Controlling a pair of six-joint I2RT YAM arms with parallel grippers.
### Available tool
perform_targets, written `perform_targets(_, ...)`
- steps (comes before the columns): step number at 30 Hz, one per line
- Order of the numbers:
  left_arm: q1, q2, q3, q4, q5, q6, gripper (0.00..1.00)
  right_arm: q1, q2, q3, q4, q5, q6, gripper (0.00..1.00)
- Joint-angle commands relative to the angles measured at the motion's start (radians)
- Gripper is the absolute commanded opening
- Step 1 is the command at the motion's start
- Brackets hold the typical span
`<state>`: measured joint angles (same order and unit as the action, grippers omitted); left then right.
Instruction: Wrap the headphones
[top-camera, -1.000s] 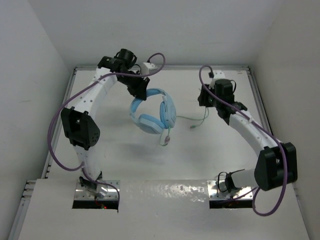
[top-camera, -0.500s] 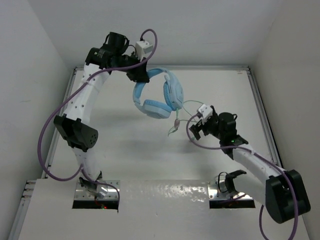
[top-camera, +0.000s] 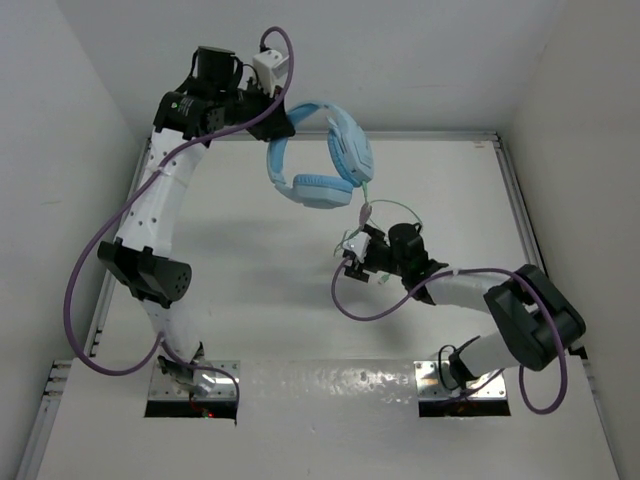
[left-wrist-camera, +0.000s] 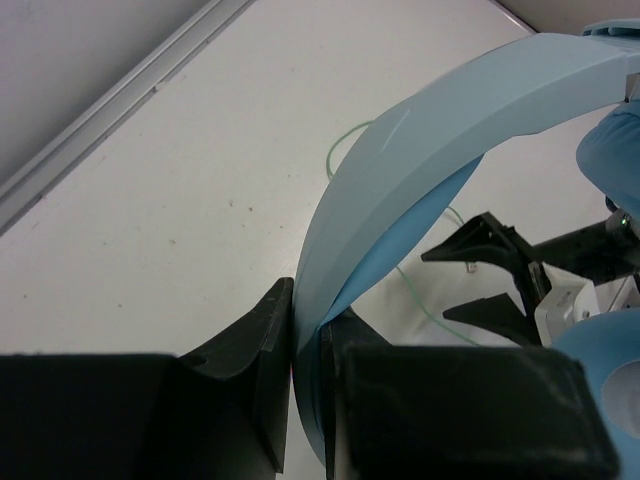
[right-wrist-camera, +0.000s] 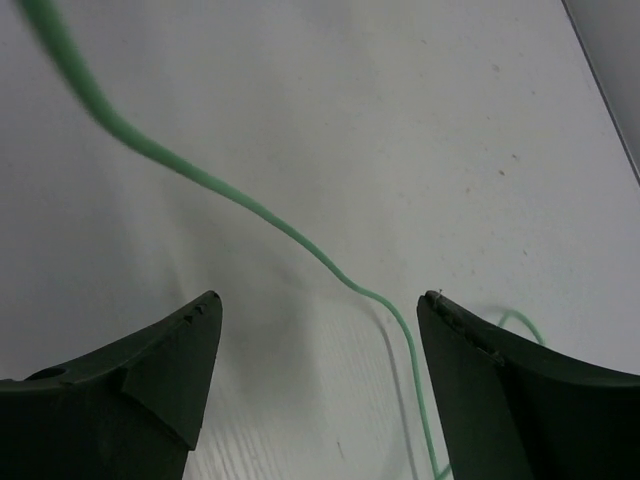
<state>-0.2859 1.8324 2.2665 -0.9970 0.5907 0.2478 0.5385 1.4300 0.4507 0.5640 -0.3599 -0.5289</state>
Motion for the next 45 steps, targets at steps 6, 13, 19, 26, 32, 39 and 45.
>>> perform_targets(6,0.022,-0.058,0.074,0.084,0.064,-0.084,0.00,0.032,0.237,0.095,0.375,0.036,0.159,0.64)
perform_targets(13,0.044,-0.061,0.070,0.110,0.129,-0.125,0.00,0.070,0.349,0.180,0.461,0.102,0.237,0.11)
perform_targets(19,0.060,-0.058,0.071,0.129,0.150,-0.139,0.00,0.086,0.369,0.171,0.511,0.268,0.196,0.53)
perform_targets(26,0.105,-0.064,0.120,0.172,0.158,-0.180,0.00,0.069,0.307,0.102,0.496,0.320,0.127,0.44)
perform_targets(32,0.142,-0.061,0.142,0.215,0.029,-0.239,0.00,-0.057,0.038,-0.087,0.447,0.101,0.336,0.63)
perform_targets(39,0.146,-0.056,0.215,0.236,-0.002,-0.267,0.00,-0.124,-0.141,-0.112,0.360,0.013,0.317,0.81)
perform_targets(45,0.146,-0.068,0.220,0.238,-0.006,-0.281,0.00,-0.124,0.056,0.045,0.359,-0.122,0.207,0.83)
